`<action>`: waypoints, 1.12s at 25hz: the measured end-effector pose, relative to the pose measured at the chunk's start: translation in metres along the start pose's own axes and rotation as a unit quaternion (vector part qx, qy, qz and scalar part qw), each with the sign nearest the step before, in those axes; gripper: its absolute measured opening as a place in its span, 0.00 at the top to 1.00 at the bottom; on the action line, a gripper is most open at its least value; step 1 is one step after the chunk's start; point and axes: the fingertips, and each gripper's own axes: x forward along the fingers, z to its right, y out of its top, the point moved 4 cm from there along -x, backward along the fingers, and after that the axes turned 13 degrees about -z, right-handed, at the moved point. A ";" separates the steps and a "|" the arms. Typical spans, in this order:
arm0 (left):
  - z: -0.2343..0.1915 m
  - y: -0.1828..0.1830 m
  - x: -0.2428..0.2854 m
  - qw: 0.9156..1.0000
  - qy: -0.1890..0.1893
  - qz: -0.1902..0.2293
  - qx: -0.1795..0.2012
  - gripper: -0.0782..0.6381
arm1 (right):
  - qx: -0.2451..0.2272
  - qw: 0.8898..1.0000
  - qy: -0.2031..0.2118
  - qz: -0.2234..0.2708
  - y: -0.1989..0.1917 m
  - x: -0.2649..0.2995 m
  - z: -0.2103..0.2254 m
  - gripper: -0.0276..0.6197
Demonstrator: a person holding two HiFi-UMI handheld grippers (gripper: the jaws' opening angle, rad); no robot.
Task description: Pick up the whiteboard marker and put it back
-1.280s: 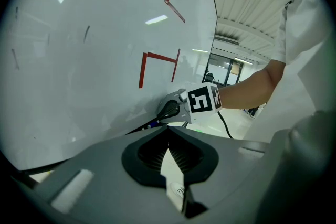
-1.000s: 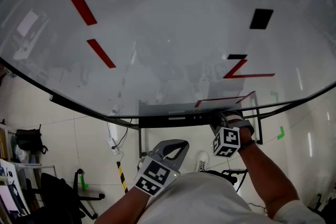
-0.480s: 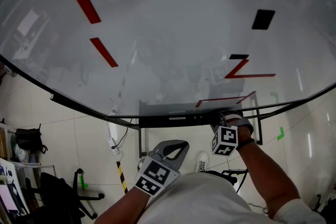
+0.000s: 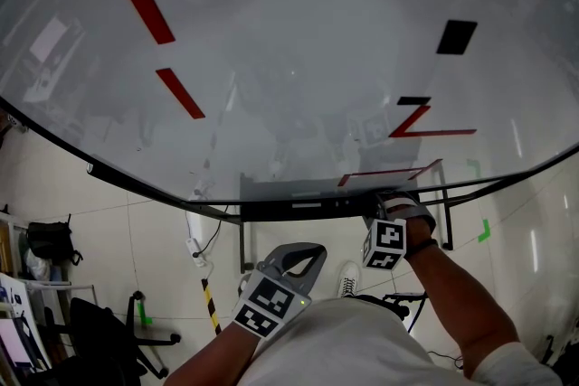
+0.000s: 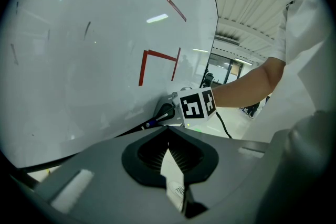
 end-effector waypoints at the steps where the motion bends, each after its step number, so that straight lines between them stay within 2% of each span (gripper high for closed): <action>1: 0.000 0.000 0.000 1.000 0.000 0.000 0.000 0.87 | -0.001 1.000 -0.001 0.000 0.000 0.000 0.000 0.91; 8: 0.001 0.000 0.001 1.000 -0.001 -0.001 0.000 0.87 | -0.010 1.000 -0.009 0.005 -0.001 -0.001 -0.001 0.91; 16: 0.002 0.000 0.001 1.000 0.000 -0.001 0.000 0.87 | 0.019 0.999 -0.015 0.023 -0.001 -0.016 0.003 0.90; 22: 0.005 0.001 0.001 1.000 -0.001 -0.002 0.003 0.87 | 0.079 0.996 -0.014 0.046 -0.006 -0.034 0.007 0.90; 28: 0.006 0.004 0.002 1.000 0.000 -0.002 0.008 0.87 | 0.163 0.983 0.022 0.087 -0.010 -0.053 0.012 0.90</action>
